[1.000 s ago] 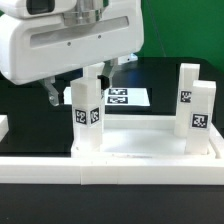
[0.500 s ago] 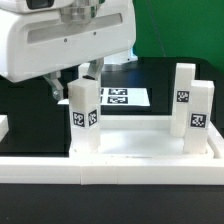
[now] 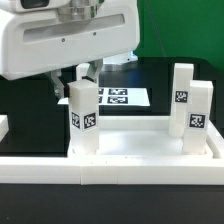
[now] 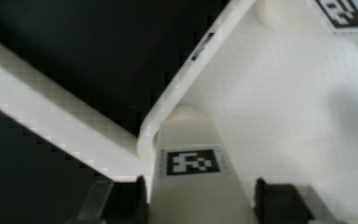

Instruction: Assemble desk

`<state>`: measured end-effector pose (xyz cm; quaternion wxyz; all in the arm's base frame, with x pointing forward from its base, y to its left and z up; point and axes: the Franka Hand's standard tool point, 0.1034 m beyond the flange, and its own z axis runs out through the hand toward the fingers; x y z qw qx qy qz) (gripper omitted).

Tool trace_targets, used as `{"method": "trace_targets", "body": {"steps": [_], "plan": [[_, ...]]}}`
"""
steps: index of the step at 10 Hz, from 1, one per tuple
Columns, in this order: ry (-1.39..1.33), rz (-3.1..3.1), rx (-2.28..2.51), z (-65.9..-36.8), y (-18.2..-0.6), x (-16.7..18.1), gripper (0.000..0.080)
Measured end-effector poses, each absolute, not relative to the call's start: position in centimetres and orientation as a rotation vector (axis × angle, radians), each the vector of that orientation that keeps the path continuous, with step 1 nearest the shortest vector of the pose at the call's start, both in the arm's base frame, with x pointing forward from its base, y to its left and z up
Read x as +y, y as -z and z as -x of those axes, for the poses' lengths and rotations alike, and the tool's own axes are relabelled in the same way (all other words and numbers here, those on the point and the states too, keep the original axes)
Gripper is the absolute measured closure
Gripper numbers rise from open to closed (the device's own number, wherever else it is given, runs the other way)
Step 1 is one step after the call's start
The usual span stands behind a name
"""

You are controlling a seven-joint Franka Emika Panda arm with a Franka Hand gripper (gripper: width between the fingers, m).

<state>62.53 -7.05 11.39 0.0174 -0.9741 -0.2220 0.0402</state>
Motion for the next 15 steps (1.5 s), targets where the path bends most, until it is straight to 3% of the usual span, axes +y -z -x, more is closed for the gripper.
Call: {"method": "trace_targets", "body": {"steps": [6, 11, 15], "plan": [[-0.123, 3.040, 0.649, -62.61, -11.39, -6.37, 0.0511], [-0.121, 2.915, 1.104, -62.76, -11.43, -6.14, 0.0511], [-0.087, 2.373, 1.888, -63.04, -11.27, -6.46, 0.0511]]}}
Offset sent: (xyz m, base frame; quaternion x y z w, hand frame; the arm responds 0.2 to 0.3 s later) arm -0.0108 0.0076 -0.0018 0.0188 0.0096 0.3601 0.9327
